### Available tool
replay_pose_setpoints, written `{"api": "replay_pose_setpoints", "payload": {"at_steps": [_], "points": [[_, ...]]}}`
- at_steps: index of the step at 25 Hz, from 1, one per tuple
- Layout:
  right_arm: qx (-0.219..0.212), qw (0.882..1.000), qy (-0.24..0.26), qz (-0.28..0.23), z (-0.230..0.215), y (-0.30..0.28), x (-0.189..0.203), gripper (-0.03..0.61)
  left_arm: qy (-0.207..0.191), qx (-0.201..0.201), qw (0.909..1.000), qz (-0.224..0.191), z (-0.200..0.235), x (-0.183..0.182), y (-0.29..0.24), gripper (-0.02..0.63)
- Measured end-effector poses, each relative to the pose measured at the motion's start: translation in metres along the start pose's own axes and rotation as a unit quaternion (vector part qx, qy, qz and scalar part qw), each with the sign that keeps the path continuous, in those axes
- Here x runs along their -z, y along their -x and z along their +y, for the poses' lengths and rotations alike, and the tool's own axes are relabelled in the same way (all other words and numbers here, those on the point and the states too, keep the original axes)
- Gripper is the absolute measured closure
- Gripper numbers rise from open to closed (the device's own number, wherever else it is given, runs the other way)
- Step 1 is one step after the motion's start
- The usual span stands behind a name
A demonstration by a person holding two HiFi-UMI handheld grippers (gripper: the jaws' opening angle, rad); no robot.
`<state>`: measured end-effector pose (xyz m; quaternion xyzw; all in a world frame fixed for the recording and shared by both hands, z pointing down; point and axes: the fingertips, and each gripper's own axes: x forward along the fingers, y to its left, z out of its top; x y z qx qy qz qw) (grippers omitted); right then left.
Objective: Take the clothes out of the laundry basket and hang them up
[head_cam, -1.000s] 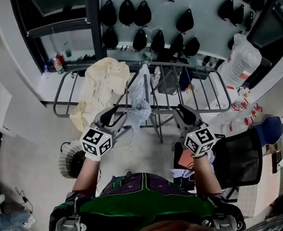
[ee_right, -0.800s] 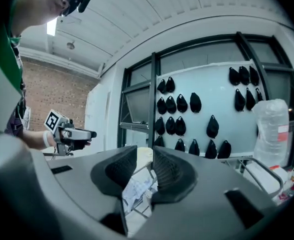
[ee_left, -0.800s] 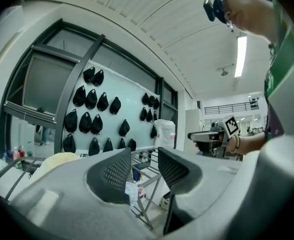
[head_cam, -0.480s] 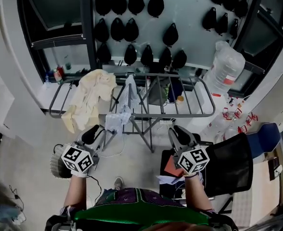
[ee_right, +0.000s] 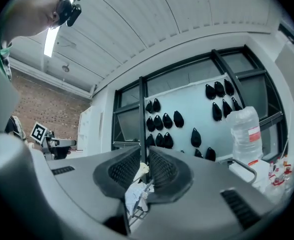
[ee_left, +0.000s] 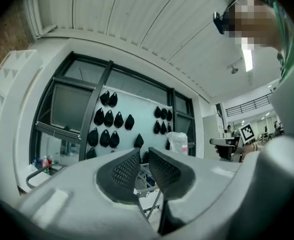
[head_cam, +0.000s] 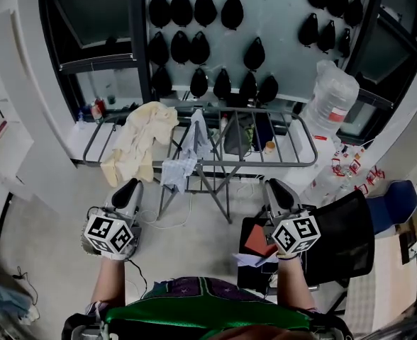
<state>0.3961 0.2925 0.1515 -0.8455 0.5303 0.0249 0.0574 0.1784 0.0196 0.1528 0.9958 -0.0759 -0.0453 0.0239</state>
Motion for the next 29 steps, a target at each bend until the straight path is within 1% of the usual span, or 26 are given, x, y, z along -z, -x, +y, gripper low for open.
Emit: {"api": "replay_pose_setpoints", "payload": {"at_steps": [2,3,6,13,16,19,23,29], "points": [[0.025,1.000,0.002,-0.006,0.003,0.004,-0.007,0.564,0.001,-0.007,0.9999,-0.008,0.011,-0.008,0.005,0.578],[0.035,0.999,0.001,-0.008,0.005,0.005,-0.010,0.575,-0.001,-0.011,0.9999,-0.010,0.017,-0.011,0.007,0.587],[0.050,0.999,0.006,-0.012,0.019,0.003,-0.014,0.577,-0.010,-0.012,0.9997,-0.017,0.031,-0.020,0.018,0.595],[0.045,0.999,0.022,-0.015,0.057,-0.008,-0.020,0.577,-0.016,-0.011,0.9997,-0.015,0.054,-0.017,0.034,0.594],[0.048,0.998,0.022,-0.019,0.067,-0.015,-0.023,0.575,-0.020,-0.010,0.9996,-0.018,0.062,-0.024,0.035,0.594],[0.049,0.998,0.025,-0.021,0.076,-0.021,-0.022,0.577,-0.023,0.000,0.9995,-0.024,0.064,-0.030,0.035,0.594],[0.050,0.998,0.023,-0.019,0.082,-0.023,-0.020,0.575,-0.030,0.007,0.9993,-0.023,0.064,-0.034,0.036,0.594],[0.052,0.998,0.021,-0.016,0.085,-0.025,-0.018,0.575,-0.030,0.005,0.9994,-0.017,0.071,-0.031,0.038,0.594]]}}
